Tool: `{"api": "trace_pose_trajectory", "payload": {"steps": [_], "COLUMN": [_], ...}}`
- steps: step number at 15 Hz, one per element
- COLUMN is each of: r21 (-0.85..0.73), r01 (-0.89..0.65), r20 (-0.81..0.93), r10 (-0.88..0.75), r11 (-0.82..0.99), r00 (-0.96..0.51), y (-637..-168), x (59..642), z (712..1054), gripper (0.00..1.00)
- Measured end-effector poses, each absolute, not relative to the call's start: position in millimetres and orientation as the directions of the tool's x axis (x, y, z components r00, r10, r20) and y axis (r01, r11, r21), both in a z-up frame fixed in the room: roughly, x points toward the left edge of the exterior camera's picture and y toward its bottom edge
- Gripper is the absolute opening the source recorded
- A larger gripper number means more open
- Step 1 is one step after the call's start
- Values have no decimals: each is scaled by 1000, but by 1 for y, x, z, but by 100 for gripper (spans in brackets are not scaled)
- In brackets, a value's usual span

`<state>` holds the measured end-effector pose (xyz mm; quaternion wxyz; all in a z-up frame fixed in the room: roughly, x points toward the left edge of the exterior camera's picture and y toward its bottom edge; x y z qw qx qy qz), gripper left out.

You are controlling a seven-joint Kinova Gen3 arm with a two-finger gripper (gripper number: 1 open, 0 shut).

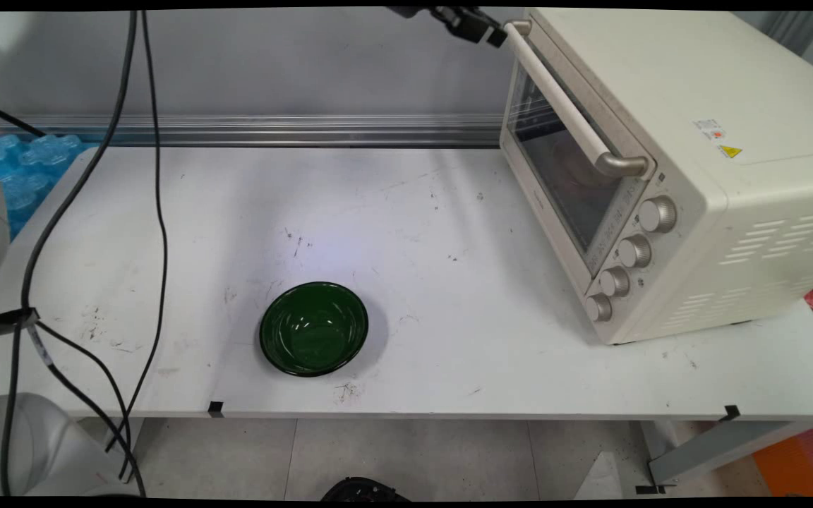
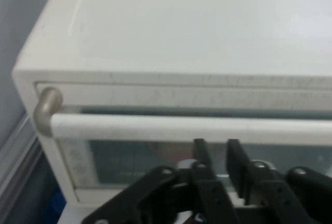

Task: Open the oven

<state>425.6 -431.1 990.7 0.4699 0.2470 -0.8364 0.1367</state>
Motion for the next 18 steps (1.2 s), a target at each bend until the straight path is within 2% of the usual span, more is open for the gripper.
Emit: {"api": "trace_pose_trajectory", "payload": {"steps": [9, 18], "r21": [66, 98], "r01": [-523, -487], "r20": [865, 860], "r10": [-310, -320], "r11": [850, 868], "r00": [-395, -397], "y": [-449, -461], "x": [383, 350], "z": [983, 960], "gripper": [0, 0]}}
